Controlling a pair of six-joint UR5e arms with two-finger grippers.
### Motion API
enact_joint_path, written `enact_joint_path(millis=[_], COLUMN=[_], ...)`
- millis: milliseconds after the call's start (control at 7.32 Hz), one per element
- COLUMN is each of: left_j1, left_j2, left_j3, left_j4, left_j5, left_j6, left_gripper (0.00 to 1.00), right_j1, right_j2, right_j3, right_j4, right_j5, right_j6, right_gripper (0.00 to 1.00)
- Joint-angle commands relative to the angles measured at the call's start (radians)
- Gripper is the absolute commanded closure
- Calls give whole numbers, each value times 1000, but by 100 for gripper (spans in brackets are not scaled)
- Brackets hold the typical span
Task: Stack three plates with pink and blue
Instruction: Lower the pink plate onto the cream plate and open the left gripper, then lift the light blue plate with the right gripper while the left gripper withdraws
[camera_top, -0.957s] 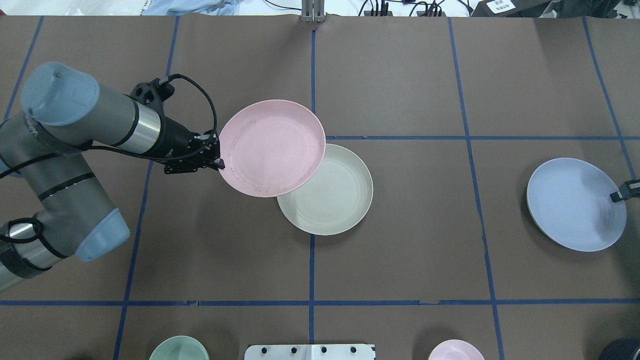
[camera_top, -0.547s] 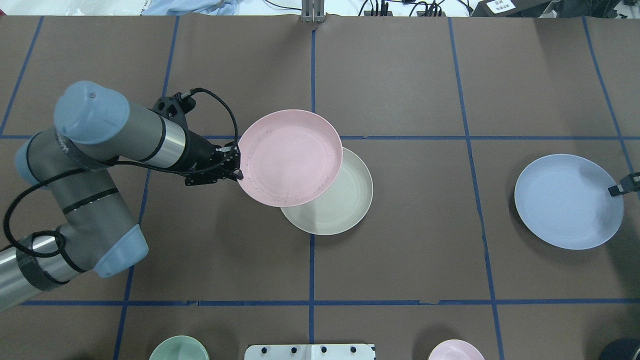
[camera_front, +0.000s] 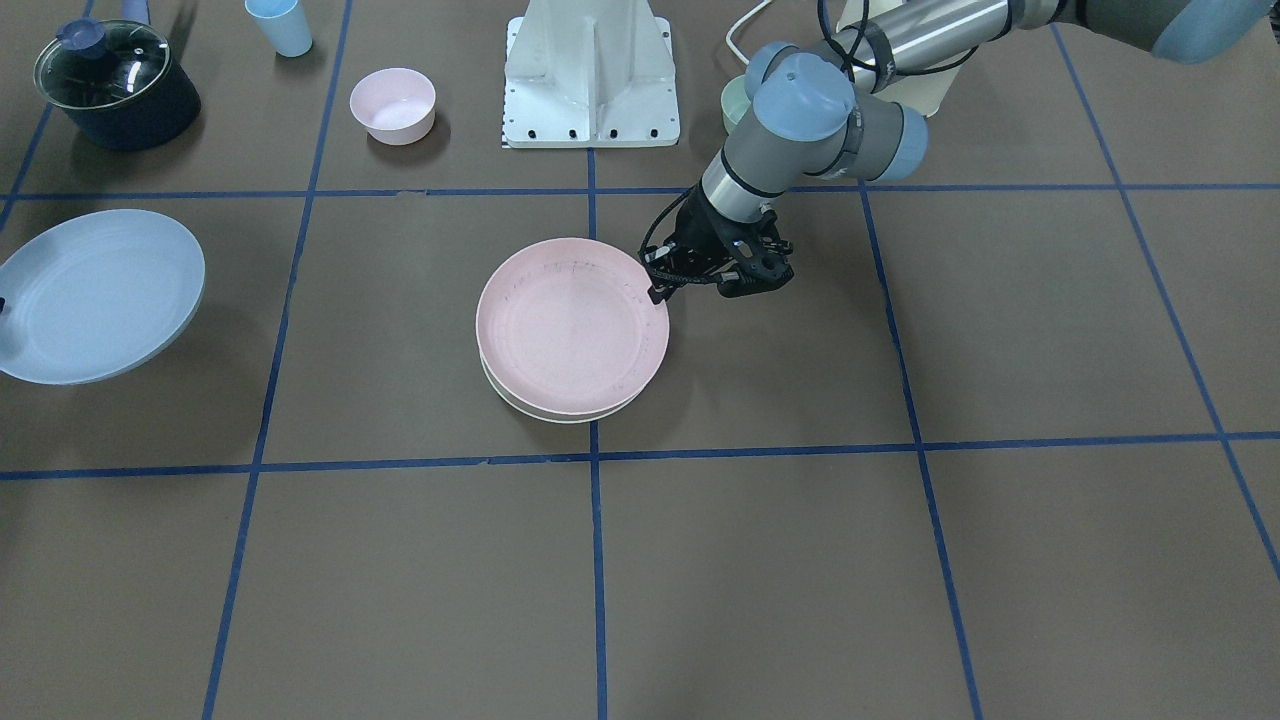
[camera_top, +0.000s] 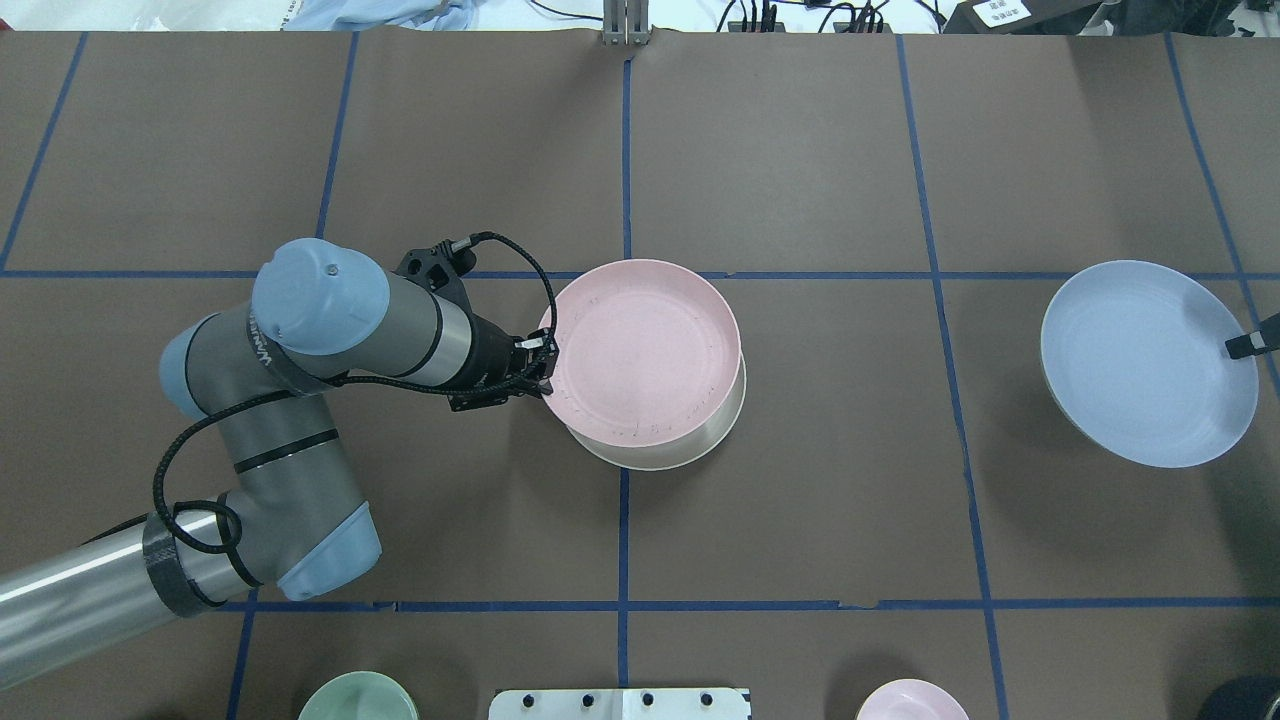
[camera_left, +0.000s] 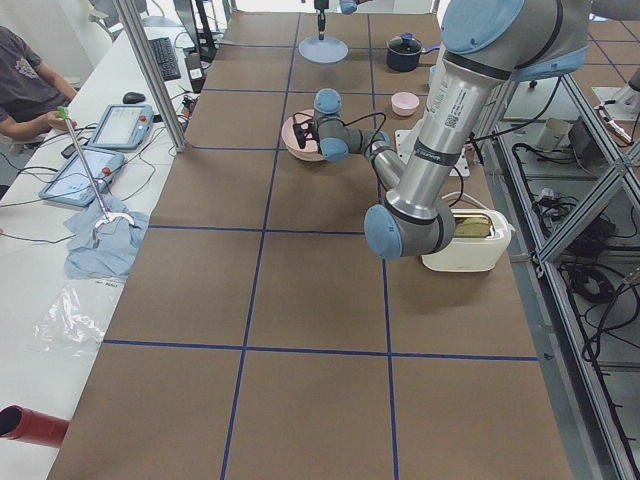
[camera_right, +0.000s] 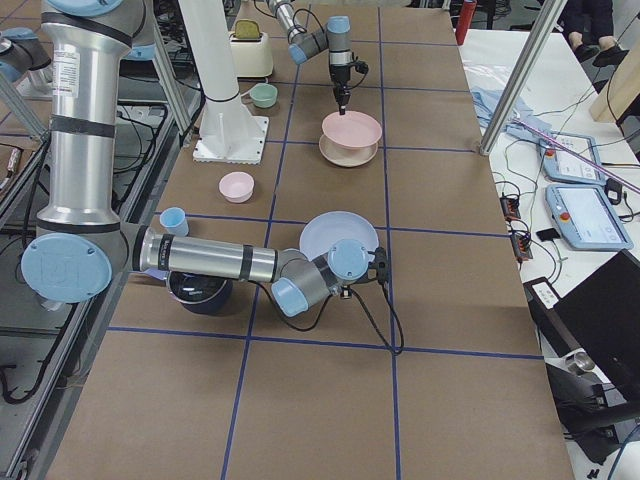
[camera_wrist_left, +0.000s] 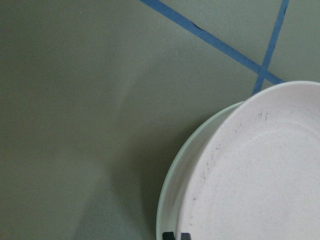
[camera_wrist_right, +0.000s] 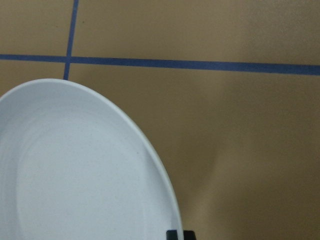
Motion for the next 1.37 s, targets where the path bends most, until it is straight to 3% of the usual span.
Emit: enact_joint_path(millis=[0, 137, 273, 547, 820, 957, 1230], left_j1=[3, 2, 0, -27, -69, -92, -130], left_j2=[-9, -6, 2, 15, 112, 117, 181], left_j3=[14, 13, 7, -35, -169, -217, -248], left_j4=[0, -2, 0, 4, 71, 171, 196], left_j5=[1, -1, 6, 7, -2, -2, -4], left_j6=[3, 7, 9, 12, 129, 244, 332], left_gripper=[100, 80, 1, 0, 0, 0, 0], right_j1=[1, 1, 0, 0, -61, -133, -283], right_j2=[1, 3, 12, 56, 145, 182, 265], right_j3=[34, 45, 51, 65, 88, 112, 160], right_j4=[1, 1, 0, -2, 0, 0, -2], right_j5=[1, 1, 0, -5, -31, -87, -216], right_j6=[56, 67, 80, 150, 323, 431, 654], right_gripper=[100, 100, 100, 100, 100, 100, 100])
